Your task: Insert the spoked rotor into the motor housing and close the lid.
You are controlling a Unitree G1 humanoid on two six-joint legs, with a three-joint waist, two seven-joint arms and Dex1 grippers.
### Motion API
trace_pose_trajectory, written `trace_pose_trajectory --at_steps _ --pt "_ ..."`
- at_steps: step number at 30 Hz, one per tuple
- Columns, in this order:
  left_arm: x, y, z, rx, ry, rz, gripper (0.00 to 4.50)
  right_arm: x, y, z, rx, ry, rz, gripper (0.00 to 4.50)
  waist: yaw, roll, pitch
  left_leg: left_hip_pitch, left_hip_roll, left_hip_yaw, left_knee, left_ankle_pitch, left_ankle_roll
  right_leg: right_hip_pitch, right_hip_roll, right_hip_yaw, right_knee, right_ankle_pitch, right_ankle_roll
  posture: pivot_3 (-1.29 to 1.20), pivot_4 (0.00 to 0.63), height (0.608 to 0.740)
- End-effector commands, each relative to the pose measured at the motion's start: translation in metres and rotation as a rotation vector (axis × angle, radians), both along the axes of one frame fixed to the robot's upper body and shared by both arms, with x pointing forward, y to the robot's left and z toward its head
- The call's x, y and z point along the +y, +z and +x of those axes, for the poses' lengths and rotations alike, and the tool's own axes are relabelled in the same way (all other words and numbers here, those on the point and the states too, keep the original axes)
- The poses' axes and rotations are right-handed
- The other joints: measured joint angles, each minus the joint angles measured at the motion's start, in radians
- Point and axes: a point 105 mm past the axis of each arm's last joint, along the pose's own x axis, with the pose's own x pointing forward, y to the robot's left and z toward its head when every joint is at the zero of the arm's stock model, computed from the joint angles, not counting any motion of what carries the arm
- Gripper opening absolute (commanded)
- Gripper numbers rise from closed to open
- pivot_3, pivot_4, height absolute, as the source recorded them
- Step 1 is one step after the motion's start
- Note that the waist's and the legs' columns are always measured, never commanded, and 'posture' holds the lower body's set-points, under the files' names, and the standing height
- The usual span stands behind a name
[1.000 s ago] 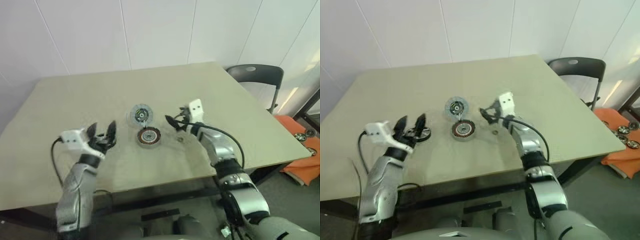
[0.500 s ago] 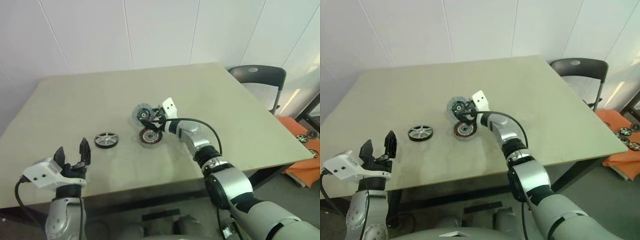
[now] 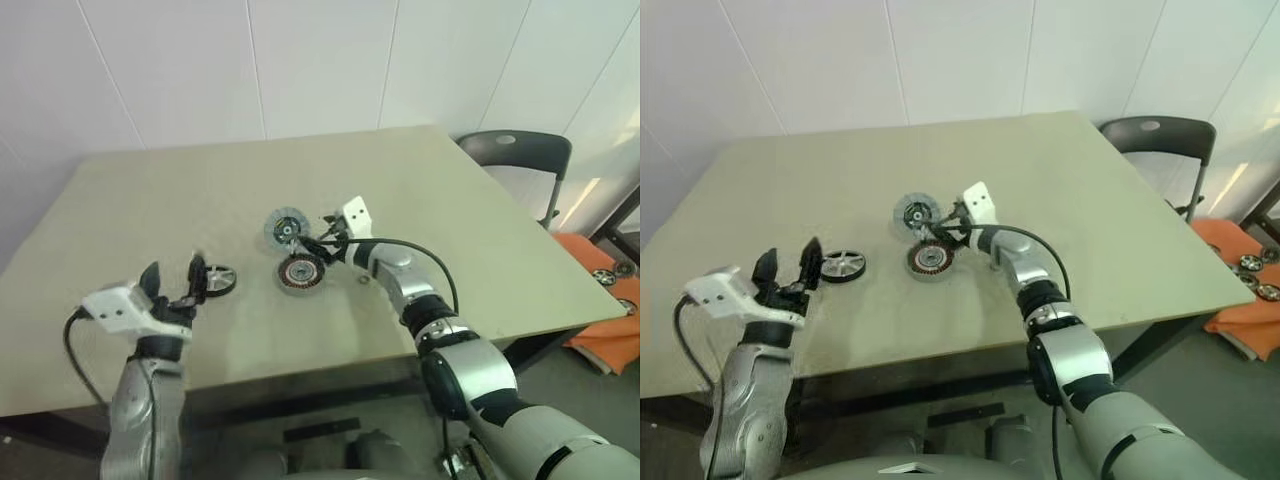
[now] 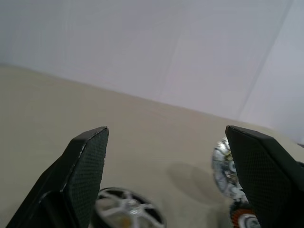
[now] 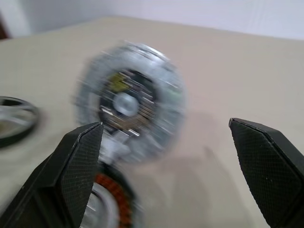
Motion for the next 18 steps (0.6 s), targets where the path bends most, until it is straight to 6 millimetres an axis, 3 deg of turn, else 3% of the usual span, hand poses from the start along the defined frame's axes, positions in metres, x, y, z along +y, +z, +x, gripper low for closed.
trace_pose_trajectory --at_steps 1,6,11,14,18 --pt "-0.022 0.007 0.020 -0.009 -0.140 0.035 4.18 -0.014 0.023 0.006 -0.088 -0.074 0.042 4.44 -0.001 0.000 0.000 0.000 0.000 0.000 0.000 0.000 0.000 0.000 0.000 0.000 0.000 0.001 0.001 0.00 0.000 0.740" --pt "-0.042 0.011 0.041 -0.006 -0.281 0.065 4.18 -0.035 0.019 0.005 -0.096 -0.166 0.048 4.44 -0.002 0.000 0.000 0.000 0.000 0.000 -0.002 0.000 0.000 -0.001 0.000 0.002 0.001 0.001 0.002 0.00 0.000 0.740" --pt "-0.059 0.015 0.054 0.003 -0.425 0.098 4.18 -0.039 0.018 0.002 -0.087 -0.183 0.050 4.44 -0.002 0.000 0.000 0.000 0.000 0.000 -0.001 0.000 0.000 -0.001 0.001 0.002 0.002 0.001 0.002 0.00 0.000 0.740" --pt "-0.067 0.019 0.057 0.005 -0.559 0.179 4.18 -0.024 -0.001 -0.013 0.111 -0.079 0.140 4.44 -0.003 0.000 0.000 0.000 0.001 0.000 -0.001 0.000 0.000 -0.001 0.001 0.002 0.002 0.001 0.002 0.00 0.000 0.740" --pt "-0.065 0.029 0.058 -0.028 -0.589 0.191 4.18 -0.034 0.006 -0.015 0.172 -0.065 0.207 4.44 0.000 0.001 0.000 0.000 0.001 -0.001 -0.001 0.000 0.000 -0.002 0.001 0.002 0.002 0.001 0.002 0.00 0.000 0.740"
